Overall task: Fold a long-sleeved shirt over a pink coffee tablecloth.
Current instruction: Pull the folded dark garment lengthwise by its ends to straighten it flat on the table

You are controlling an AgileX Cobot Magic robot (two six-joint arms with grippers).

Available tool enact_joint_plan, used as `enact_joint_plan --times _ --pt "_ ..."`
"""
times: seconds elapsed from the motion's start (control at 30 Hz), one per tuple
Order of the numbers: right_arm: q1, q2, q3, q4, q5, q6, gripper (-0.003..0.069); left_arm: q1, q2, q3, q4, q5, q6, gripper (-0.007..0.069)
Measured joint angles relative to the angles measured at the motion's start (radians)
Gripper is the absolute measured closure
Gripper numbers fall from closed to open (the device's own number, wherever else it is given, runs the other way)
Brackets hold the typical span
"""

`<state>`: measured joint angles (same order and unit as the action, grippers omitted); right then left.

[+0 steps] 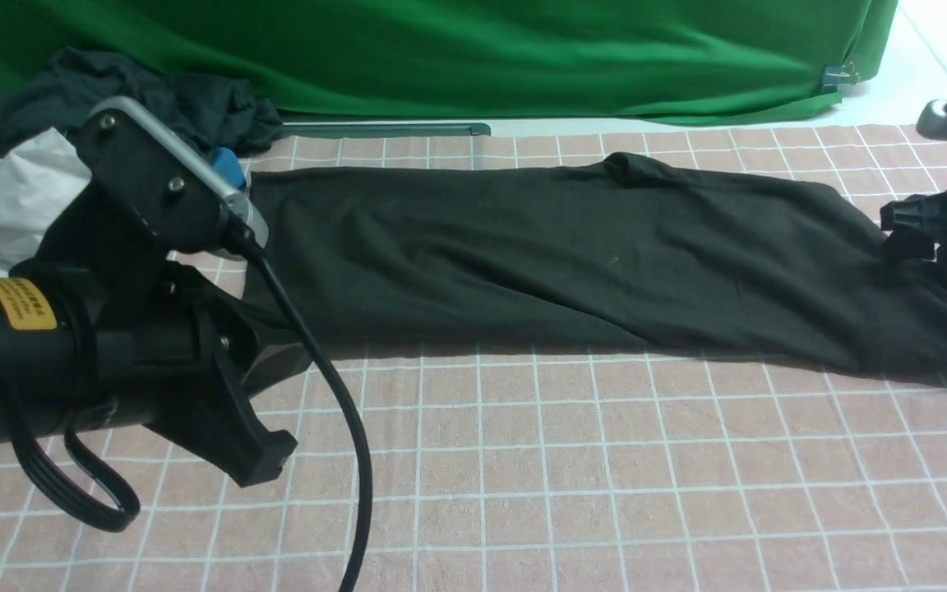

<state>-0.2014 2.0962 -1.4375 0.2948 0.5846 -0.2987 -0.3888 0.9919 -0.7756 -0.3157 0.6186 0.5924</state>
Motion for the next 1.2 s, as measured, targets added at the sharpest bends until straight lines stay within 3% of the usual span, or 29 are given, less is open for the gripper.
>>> enact_joint_plan --times 0.2,0.4,0.53,0.67,0.83,0.9,1.2 --pt "0.004 0.005 0.0 0.004 0.0 -0.009 0.026 0.0 0.0 0.002 -0.004 0.0 0.0 0.061" --pt "0.004 0.005 0.0 0.009 0.004 -0.025 0.0425 0.0 0.0 0.003 -0.004 0.0 0.0 0.061" --pt "0.004 0.005 0.0 0.011 0.004 -0.055 0.0457 0.0 0.0 0.003 -0.004 0.0 0.0 0.061" --pt "0.004 0.006 -0.012 -0.001 0.014 -0.059 0.0415 0.0 0.0 0.003 -0.004 0.0 0.0 0.061" --pt "0.004 0.008 -0.069 -0.05 0.079 0.001 0.0198 0.0 0.0 0.003 -0.004 0.0 0.0 0.061" --pt "0.004 0.007 -0.081 -0.055 0.113 0.021 0.016 0.0 0.0 0.003 -0.004 0.0 0.0 0.061" --pt "0.037 -0.004 -0.081 -0.056 0.251 0.076 0.0198 0.0 0.0 0.003 -0.004 0.001 0.0 0.061"
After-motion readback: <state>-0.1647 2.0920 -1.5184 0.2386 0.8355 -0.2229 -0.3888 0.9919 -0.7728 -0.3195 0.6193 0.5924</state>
